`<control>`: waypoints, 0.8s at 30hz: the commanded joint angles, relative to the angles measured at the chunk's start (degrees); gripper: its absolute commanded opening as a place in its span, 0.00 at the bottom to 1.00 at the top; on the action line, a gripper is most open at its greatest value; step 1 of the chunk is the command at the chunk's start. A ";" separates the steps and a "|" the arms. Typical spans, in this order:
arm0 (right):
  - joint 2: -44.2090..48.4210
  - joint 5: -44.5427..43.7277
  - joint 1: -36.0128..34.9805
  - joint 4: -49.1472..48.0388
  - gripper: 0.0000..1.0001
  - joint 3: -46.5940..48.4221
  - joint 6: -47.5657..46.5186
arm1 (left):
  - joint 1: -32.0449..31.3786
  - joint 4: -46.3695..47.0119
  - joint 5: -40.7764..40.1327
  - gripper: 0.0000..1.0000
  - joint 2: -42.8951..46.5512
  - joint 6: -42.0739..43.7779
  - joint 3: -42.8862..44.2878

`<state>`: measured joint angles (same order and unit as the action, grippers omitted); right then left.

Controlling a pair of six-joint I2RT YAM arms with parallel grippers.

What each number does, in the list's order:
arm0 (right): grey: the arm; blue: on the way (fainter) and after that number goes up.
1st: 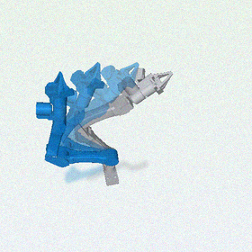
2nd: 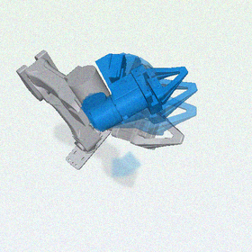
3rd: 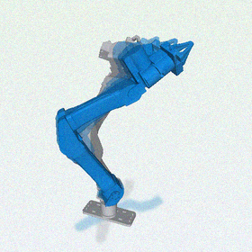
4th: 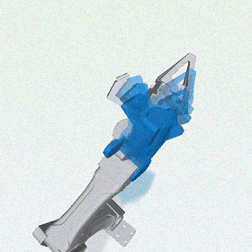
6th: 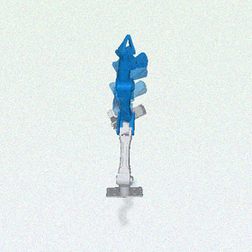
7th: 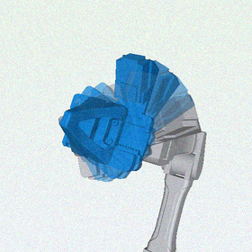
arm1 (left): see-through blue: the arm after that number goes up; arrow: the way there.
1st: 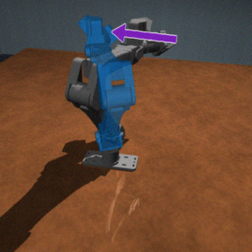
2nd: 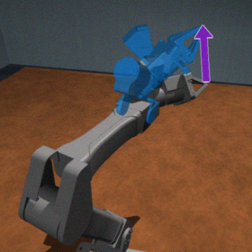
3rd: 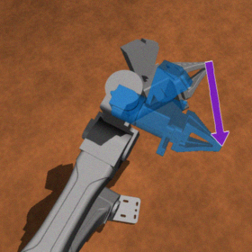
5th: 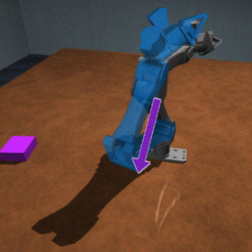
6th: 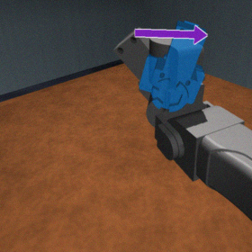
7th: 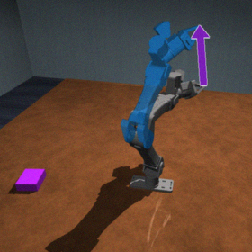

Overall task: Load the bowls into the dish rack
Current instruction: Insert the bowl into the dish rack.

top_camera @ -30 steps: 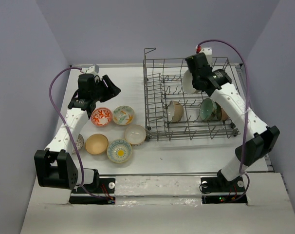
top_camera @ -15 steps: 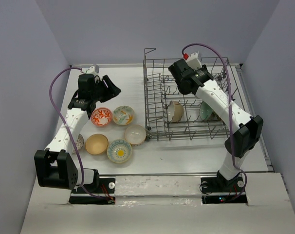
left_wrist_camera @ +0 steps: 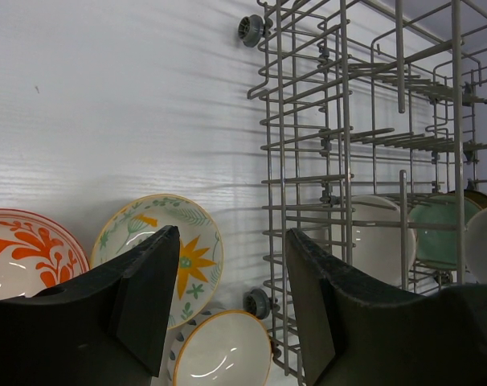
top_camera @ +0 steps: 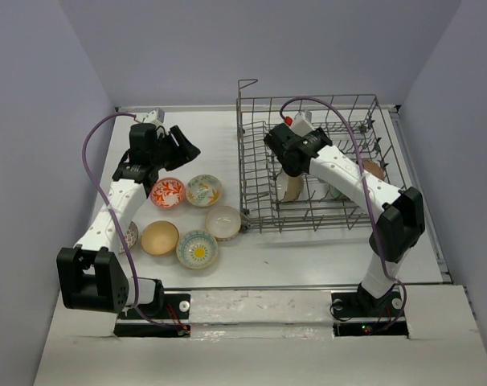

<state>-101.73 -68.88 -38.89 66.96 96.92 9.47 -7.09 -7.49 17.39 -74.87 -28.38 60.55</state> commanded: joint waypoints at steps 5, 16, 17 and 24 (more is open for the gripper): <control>-0.39 -2.13 -0.22 -1.31 0.01 -1.47 0.10 | -0.38 2.04 0.98 0.64 1.83 0.61 -0.17; -3.83 -2.22 1.62 -0.43 0.01 -0.77 2.04 | -0.38 2.04 1.51 0.64 2.01 0.70 -0.17; -3.74 -1.79 1.63 -0.60 0.01 -0.77 1.95 | -0.38 2.12 1.51 0.64 2.01 0.70 -0.17; -3.74 -2.66 2.15 -0.16 0.01 -0.33 2.65 | -0.38 2.39 2.04 0.64 2.10 0.61 -0.61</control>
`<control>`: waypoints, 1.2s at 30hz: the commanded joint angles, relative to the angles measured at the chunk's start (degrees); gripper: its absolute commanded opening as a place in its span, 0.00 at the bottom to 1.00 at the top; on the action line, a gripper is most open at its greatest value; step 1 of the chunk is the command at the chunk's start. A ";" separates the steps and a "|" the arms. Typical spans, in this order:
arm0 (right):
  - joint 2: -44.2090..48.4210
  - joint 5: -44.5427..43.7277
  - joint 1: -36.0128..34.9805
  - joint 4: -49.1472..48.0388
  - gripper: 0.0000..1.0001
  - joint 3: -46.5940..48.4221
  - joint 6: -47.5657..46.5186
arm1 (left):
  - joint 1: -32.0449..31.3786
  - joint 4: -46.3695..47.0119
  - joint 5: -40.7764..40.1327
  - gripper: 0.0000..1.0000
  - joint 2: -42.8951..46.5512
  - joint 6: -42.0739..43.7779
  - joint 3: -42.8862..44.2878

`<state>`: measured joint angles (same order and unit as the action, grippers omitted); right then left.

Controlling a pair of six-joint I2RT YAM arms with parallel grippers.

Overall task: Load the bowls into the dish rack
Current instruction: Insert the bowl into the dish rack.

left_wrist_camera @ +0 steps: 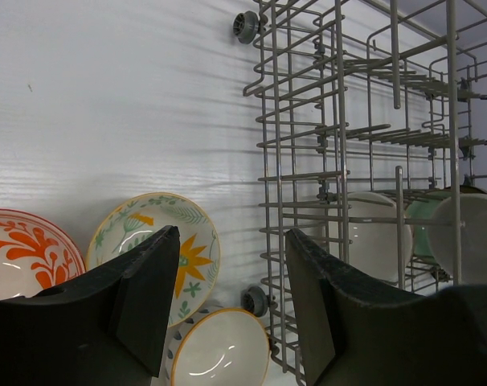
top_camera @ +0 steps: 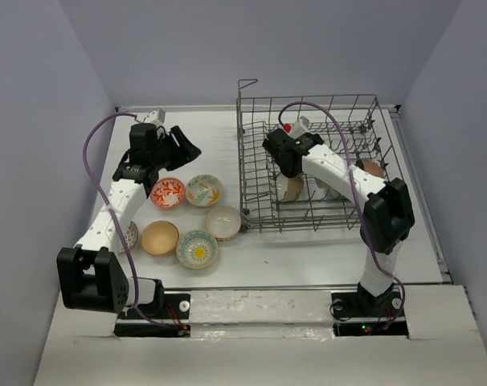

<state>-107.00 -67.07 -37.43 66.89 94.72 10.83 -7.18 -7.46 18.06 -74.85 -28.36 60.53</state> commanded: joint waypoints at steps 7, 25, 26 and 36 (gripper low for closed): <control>1.01 -3.51 0.69 -0.19 0.01 1.79 1.21 | -0.29 2.37 1.36 0.64 1.99 0.59 -0.50; -3.91 -0.52 1.31 -1.06 0.01 2.66 0.16 | -0.29 2.37 1.18 0.64 1.90 0.67 -0.68; -4.09 -0.26 1.31 -1.15 0.01 2.75 0.07 | -0.29 2.37 1.18 0.64 1.90 0.67 -0.68; -5.41 4.22 1.31 -1.59 0.05 3.54 -0.37 | -0.29 2.45 1.27 0.64 1.99 0.59 -0.77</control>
<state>-111.90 -64.53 -35.94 67.11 95.22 10.68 -7.18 -7.42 18.44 -74.83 -28.38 60.45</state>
